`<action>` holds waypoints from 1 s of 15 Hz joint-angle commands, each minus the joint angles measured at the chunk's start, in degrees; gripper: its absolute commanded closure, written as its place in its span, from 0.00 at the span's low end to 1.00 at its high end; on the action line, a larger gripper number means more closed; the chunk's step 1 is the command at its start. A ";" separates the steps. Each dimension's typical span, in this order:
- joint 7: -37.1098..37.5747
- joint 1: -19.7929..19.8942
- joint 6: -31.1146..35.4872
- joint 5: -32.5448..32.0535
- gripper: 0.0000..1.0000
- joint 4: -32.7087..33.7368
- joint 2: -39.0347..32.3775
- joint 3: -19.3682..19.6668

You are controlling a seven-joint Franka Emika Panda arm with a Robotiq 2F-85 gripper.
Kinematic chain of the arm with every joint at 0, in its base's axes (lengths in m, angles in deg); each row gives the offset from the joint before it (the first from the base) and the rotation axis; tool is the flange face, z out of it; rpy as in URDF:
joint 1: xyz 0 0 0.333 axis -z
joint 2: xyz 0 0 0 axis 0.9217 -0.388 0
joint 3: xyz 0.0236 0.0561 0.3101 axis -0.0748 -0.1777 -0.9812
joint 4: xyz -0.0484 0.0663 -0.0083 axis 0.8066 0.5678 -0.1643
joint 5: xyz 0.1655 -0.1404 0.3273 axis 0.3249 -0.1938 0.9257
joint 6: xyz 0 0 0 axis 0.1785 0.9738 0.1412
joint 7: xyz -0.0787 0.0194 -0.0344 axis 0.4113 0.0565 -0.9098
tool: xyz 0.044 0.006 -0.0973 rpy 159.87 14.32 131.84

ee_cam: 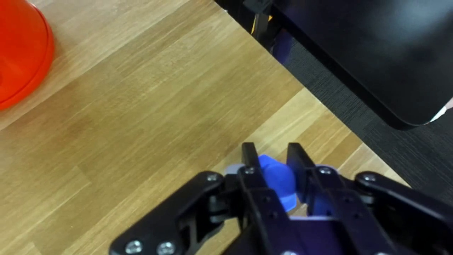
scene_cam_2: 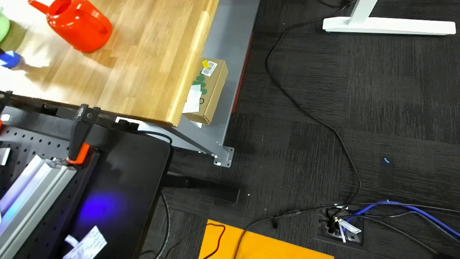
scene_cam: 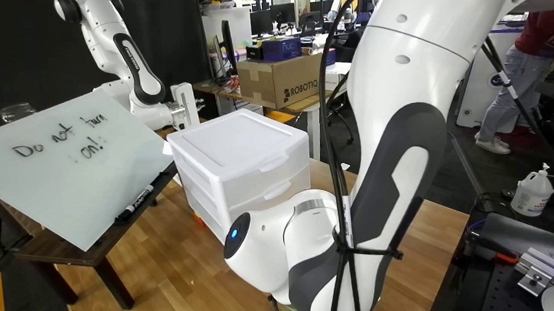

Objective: Put the blue object in the orange tea pot and move the light-green bowl to the right

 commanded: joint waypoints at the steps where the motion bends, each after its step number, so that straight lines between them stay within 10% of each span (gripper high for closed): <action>1: 0.48 0.70 0.05 0.67 0.94 -1.67 1.93 -0.40; 15: 5.13 0.96 0.94 1.05 0.94 -7.18 10.32 -0.42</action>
